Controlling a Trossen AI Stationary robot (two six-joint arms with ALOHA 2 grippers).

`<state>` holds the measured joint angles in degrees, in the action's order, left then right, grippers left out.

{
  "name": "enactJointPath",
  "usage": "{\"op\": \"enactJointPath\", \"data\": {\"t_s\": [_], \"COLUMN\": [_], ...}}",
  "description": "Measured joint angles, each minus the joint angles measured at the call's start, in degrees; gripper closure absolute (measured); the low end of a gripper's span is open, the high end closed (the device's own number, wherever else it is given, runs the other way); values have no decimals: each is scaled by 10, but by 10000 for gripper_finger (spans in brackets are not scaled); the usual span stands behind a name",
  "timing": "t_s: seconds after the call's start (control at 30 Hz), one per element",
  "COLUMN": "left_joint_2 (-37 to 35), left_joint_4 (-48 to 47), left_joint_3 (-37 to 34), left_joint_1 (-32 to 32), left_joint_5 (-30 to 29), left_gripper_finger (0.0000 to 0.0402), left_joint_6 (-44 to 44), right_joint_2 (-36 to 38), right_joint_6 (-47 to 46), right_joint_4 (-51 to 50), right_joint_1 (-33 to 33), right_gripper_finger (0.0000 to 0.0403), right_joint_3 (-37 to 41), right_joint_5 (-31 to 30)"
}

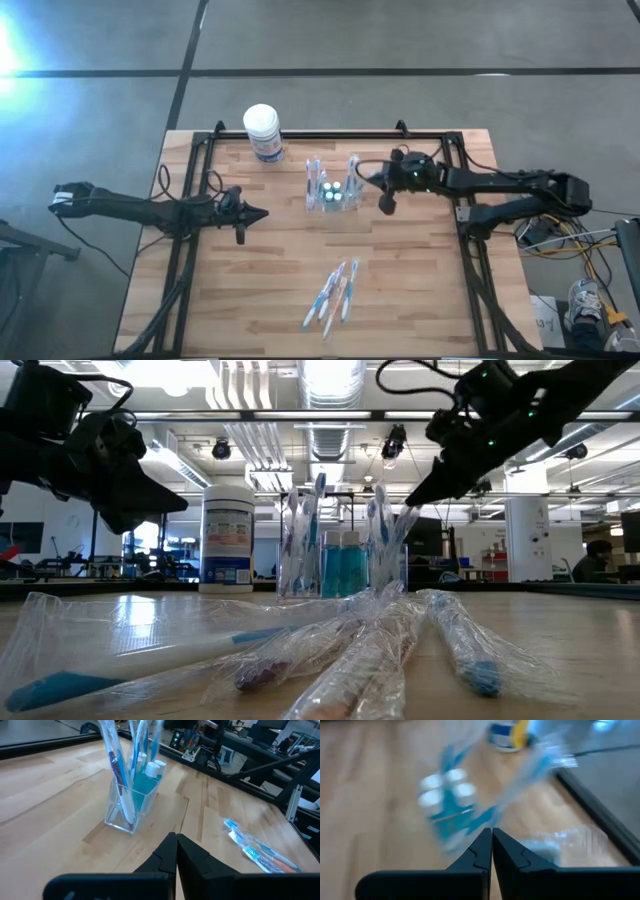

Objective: Pick & Place toothbrushing station
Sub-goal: Put the blue toothbrush into the transparent bin organizer, then adjust the transparent bin organizer

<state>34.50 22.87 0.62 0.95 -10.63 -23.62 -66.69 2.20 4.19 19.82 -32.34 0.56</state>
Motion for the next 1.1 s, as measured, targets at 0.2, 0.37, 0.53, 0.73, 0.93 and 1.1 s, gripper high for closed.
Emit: {"op": "enactJointPath", "data": {"t_s": [0.2, 0.37, 0.53, 0.73, 0.93, 1.1], "left_joint_2": [0, 1, 1, 4, 32, 86], "left_joint_4": [-5, -6, -8, -8, -7, 42], "left_joint_3": [0, 0, 0, 0, 0, 0], "left_joint_1": [0, 0, 0, 1, 14, 28], "left_joint_5": [0, 0, 0, 7, 7, -6], "left_gripper_finger": [395, 391, 387, 395, 397, 399], "left_joint_6": [0, 0, 0, -15, -43, -56], "right_joint_2": [-65, -105, -111, -65, -2, 10], "right_joint_6": [28, 27, 43, 42, 16, -57], "right_joint_4": [15, 17, 17, -8, -138, -184], "right_joint_1": [39, 28, -15, -53, -86, -92], "right_gripper_finger": [394, 394, 394, 394, 394, 394], "right_joint_3": [-24, -54, -82, -86, -84, -54], "right_joint_5": [-40, -21, -19, -24, -96, -113]}}
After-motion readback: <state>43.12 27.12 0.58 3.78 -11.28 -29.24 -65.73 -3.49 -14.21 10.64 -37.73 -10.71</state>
